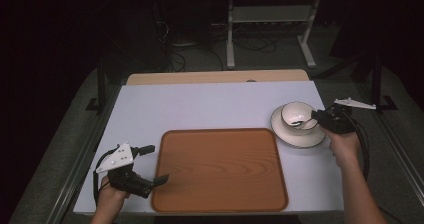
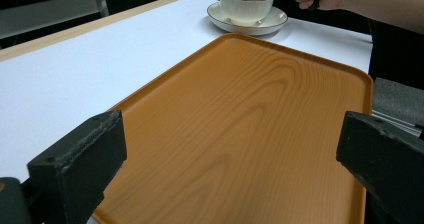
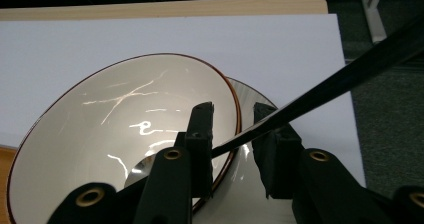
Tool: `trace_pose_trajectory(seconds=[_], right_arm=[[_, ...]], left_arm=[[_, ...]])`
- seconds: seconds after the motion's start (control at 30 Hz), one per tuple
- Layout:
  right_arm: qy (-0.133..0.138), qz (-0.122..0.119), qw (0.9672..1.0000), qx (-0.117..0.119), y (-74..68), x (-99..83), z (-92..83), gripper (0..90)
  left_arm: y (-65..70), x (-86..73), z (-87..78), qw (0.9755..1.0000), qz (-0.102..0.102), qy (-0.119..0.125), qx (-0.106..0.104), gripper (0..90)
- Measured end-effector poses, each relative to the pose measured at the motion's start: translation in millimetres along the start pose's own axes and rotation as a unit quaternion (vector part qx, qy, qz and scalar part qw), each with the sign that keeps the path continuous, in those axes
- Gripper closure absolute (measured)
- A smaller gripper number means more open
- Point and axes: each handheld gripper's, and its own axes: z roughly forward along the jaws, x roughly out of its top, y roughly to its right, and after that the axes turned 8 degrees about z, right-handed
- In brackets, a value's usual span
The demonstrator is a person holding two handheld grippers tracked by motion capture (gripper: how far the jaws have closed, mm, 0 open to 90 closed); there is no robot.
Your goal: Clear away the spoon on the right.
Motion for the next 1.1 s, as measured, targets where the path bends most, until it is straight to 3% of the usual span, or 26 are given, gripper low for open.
trace_pose_trajectory(seconds=[0.33,0.83,1.1], right_arm=[[0.017,-0.008,0.9998,-0.002,-0.5,4.5,-10.3,76.8],[0.038,-0.017,0.9988,0.027,-9.3,11.9,-21.1,88.1],[0.049,-0.026,0.998,0.032,-14.0,14.2,-23.5,88.5]], left_arm=[[0.0,0.1,-0.1,1.0,0.0,0.0,0.0,0.0],[0.3,0.1,-0.1,1.0,0.0,0.001,0.0,0.0],[0.1,0.0,-0.1,1.0,0.0,0.0,-0.001,0.0]])
